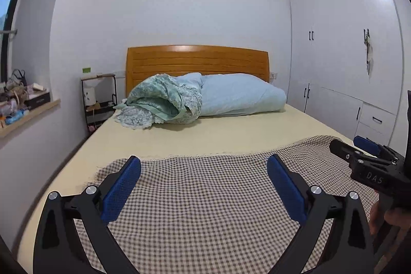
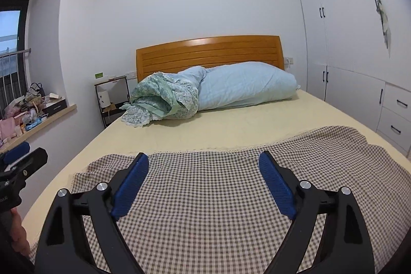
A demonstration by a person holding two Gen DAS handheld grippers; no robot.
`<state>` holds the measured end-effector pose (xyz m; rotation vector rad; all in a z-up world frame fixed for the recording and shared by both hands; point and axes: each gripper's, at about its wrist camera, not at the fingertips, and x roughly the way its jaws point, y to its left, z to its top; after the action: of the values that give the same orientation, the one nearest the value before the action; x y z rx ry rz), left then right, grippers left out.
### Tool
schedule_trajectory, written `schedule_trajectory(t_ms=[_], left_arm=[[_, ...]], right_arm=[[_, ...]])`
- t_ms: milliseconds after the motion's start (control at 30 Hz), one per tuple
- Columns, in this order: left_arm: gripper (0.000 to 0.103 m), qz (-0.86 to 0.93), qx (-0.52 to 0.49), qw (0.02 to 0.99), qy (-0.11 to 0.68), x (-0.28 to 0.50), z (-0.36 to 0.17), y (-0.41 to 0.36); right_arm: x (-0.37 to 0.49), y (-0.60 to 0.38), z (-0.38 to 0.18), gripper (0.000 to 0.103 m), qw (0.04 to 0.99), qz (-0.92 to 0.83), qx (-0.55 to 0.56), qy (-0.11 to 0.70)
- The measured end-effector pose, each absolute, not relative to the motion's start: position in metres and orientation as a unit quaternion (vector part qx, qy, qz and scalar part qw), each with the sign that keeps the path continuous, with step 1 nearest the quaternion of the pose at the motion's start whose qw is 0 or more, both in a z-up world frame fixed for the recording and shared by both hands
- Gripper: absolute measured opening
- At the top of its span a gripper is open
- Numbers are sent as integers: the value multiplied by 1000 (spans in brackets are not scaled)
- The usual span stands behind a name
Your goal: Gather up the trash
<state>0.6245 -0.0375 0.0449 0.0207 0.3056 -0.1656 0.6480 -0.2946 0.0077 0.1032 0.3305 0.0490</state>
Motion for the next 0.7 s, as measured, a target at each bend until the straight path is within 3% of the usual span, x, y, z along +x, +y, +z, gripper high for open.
schedule_trajectory(t_ms=[700], left_arm=[[95, -77, 6, 988, 135, 351, 80, -7]], right_arm=[[412, -262, 37, 84, 983, 36, -34, 176]])
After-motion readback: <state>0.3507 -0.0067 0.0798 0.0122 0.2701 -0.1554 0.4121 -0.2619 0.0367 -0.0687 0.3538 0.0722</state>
